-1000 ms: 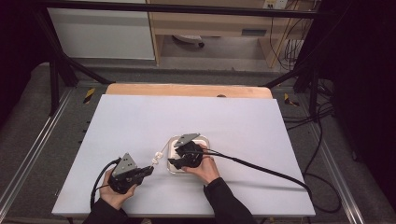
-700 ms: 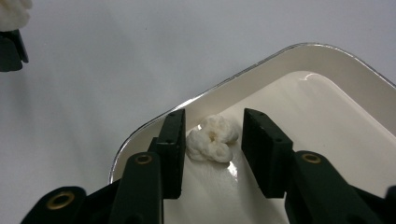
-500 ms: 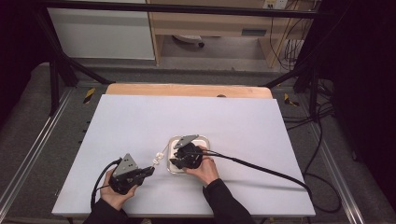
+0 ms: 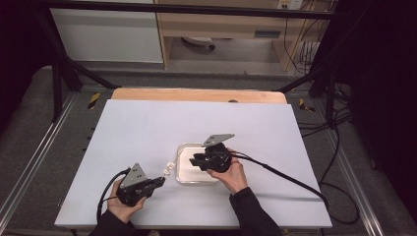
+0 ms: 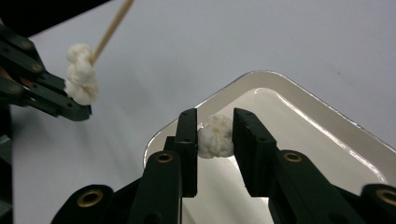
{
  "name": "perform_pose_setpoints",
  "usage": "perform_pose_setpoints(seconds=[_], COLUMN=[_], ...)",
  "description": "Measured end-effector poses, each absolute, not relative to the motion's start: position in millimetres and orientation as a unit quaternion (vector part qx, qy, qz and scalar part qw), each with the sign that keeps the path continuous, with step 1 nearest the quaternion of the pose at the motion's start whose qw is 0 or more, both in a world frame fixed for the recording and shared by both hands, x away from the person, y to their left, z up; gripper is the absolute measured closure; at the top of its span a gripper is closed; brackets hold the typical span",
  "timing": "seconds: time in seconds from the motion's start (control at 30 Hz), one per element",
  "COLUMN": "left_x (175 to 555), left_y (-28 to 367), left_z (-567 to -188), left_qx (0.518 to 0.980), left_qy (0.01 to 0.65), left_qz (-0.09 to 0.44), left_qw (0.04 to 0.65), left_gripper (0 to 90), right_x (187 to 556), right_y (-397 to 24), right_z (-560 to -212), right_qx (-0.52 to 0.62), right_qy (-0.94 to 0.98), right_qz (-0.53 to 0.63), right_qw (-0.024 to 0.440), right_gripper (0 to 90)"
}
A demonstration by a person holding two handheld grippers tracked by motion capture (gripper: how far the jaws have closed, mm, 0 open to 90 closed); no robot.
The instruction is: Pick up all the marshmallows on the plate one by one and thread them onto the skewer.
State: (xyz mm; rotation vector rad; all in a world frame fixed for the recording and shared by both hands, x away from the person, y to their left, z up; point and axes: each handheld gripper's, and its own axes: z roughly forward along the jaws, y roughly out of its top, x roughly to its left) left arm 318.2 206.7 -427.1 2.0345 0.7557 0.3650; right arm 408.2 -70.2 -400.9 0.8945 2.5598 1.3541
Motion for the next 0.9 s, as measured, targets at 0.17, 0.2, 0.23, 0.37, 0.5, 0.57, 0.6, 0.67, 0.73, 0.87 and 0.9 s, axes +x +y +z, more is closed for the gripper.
perform_pose_setpoints(seconds=[0.17, 0.2, 0.23, 0.37, 0.5, 0.57, 0.6, 0.67, 0.73, 0.87, 0.9], left_x=[315, 315, 314, 313, 312, 312, 312, 312, 311, 311, 311], left_y=[200, 198, 197, 191, 188, 187, 186, 186, 185, 185, 185], left_z=[-427, -428, -428, -429, -429, -430, -430, -430, -430, -430, -430], left_qx=[0.830, 0.830, 0.831, 0.834, 0.835, 0.836, 0.836, 0.836, 0.836, 0.835, 0.835], left_qy=[0.289, 0.287, 0.284, 0.276, 0.272, 0.271, 0.271, 0.269, 0.268, 0.267, 0.266], left_qz=[0.144, 0.143, 0.142, 0.140, 0.138, 0.137, 0.137, 0.137, 0.136, 0.137, 0.137], left_qw=[0.455, 0.456, 0.456, 0.457, 0.458, 0.457, 0.458, 0.458, 0.458, 0.461, 0.461], left_gripper=[88.5, 88.5, 88.5, 88.5, 88.4, 88.4, 88.5, 88.5, 88.5, 88.5, 88.5], right_x=[404, 403, 402, 399, 396, 396, 395, 395, 396, 397, 397], right_y=[-96, -101, -105, -118, -122, -122, -122, -121, -119, -117, -117], right_z=[-388, -385, -382, -372, -364, -362, -361, -362, -363, -365, -366], right_qx=[0.309, 0.312, 0.313, 0.316, 0.314, 0.313, 0.311, 0.310, 0.310, 0.308, 0.308], right_qy=[0.814, 0.807, 0.801, 0.777, 0.758, 0.748, 0.745, 0.741, 0.738, 0.733, 0.732], right_qz=[0.492, 0.501, 0.510, 0.543, 0.572, 0.585, 0.589, 0.595, 0.599, 0.604, 0.606], right_qw=[0.034, 0.031, 0.028, 0.016, -0.002, -0.013, -0.018, -0.024, -0.032, -0.047, -0.050], right_gripper=[72.3, 72.3, 72.3, 72.3, 72.3, 72.3, 72.3, 72.3, 72.3, 72.3, 72.3])
